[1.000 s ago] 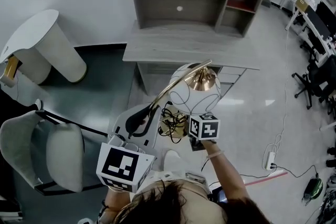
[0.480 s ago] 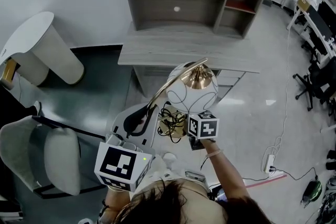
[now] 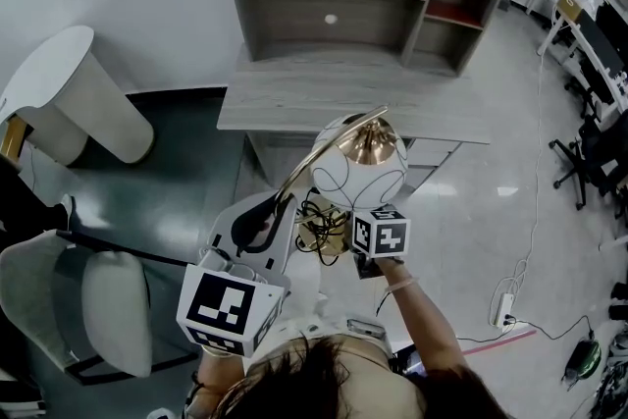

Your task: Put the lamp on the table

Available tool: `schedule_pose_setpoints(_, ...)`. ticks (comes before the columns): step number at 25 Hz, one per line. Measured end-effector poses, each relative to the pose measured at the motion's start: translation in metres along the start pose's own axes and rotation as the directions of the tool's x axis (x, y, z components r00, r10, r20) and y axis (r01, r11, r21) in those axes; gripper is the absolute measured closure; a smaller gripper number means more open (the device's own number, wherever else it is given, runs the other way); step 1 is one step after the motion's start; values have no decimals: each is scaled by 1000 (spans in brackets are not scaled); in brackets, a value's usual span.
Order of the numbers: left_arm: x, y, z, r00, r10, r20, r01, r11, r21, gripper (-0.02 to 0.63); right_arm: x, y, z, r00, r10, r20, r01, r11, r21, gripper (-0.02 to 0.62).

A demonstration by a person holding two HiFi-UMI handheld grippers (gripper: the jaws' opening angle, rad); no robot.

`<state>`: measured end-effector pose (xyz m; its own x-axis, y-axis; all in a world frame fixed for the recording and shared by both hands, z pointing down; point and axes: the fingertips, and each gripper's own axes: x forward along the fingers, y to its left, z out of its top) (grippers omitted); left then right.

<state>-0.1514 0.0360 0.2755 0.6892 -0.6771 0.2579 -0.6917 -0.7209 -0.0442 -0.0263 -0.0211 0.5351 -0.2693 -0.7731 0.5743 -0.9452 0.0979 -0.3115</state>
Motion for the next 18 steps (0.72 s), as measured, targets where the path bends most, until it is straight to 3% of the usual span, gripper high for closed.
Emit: schedule_pose_setpoints(18, 75, 71, 20, 999, -38, -2, 38, 999, 1, 574, 70, -17, 65, 1000, -29, -5, 30, 1000, 10, 543)
